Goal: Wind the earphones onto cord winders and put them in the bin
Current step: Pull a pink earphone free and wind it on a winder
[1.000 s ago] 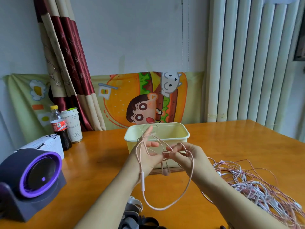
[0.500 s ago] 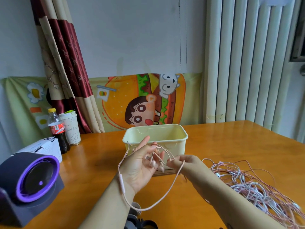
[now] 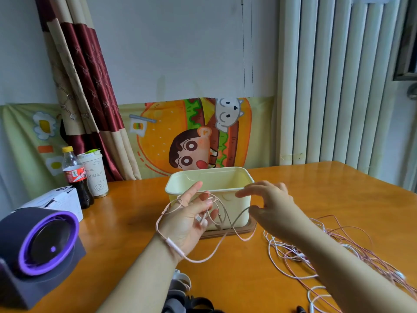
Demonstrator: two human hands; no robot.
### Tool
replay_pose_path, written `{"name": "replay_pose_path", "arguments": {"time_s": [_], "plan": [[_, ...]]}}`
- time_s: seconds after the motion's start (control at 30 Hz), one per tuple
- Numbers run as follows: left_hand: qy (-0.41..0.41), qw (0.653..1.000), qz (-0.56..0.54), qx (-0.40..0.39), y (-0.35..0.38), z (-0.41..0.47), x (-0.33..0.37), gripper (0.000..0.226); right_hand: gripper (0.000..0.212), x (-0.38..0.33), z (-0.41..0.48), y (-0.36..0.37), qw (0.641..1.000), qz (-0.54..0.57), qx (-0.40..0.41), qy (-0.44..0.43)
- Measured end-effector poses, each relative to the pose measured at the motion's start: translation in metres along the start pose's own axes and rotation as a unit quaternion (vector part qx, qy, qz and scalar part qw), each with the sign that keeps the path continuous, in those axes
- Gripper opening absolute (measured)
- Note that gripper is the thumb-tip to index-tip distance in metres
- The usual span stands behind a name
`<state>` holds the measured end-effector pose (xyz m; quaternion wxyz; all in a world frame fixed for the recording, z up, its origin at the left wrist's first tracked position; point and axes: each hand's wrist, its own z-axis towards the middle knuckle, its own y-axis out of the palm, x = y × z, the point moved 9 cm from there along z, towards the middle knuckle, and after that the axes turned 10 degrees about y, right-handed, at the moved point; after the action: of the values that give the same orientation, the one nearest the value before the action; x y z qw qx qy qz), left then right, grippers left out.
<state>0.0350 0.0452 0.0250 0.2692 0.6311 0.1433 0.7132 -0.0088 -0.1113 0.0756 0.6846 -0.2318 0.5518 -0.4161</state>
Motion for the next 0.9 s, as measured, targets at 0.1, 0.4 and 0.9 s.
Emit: {"name": "replay_pose_path", "arguments": {"time_s": [0.1,0.4,0.9], "plan": [[0.019,0.999,0.026,-0.019,0.01,-0.002,0.003,0.051,0.031,-0.02,-0.004,0.015,0.986,0.147,-0.068,-0.031],[0.093,0.981,0.161,-0.06,0.005,-0.003,0.012,0.051,0.017,-0.016,0.005,0.02,0.967,0.248,-0.057,0.002],[0.186,0.848,0.463,-0.176,0.023,-0.012,0.01,0.079,0.014,0.0,0.007,0.026,0.933,0.345,-0.059,0.083]]}}
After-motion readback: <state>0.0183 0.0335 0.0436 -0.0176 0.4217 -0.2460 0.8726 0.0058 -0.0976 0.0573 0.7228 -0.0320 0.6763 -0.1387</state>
